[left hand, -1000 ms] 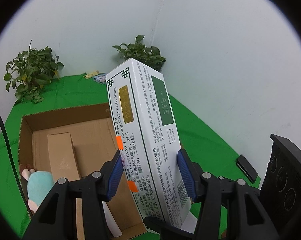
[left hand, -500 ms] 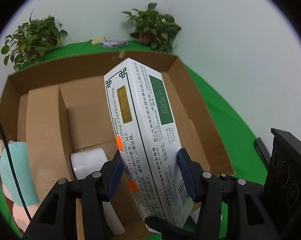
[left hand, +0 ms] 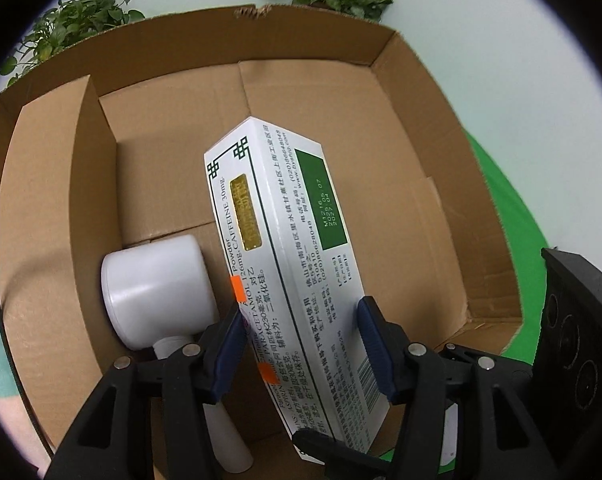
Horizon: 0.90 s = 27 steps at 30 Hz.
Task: Organize objects
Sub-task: 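Lower the medicine box into the tray beside the hair dryer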
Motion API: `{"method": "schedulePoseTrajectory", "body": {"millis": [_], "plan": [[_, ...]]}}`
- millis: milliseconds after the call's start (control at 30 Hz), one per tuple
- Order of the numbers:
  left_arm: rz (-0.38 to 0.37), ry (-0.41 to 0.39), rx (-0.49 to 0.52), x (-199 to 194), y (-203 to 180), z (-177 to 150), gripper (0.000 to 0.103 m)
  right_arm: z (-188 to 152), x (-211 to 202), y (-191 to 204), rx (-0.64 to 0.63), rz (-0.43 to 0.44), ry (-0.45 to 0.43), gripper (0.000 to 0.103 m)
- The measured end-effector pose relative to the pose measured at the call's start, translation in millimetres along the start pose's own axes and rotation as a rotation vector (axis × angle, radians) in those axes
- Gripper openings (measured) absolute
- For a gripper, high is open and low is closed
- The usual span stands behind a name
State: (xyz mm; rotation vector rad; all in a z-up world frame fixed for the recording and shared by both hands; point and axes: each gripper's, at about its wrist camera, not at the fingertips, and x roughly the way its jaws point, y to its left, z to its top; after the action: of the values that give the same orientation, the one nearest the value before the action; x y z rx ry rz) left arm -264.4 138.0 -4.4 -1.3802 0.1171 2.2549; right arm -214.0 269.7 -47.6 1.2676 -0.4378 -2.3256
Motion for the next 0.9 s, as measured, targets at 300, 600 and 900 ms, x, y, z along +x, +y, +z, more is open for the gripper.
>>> {"method": "schedulePoseTrajectory", "body": {"millis": [300, 600, 900], "plan": [[0.078, -0.014, 0.005, -17, 2, -3, 0.058, -3, 7, -3, 0.008, -0.042, 0.012, 0.058], [0.155, -0.082, -0.036, -45, 17, -3, 0.058, 1, 16, 3, -0.007, -0.138, 0.034, 0.059], [0.160, -0.174, -0.074, -88, 40, -17, 0.058, 9, 48, 30, -0.047, -0.207, 0.082, 0.071]]}}
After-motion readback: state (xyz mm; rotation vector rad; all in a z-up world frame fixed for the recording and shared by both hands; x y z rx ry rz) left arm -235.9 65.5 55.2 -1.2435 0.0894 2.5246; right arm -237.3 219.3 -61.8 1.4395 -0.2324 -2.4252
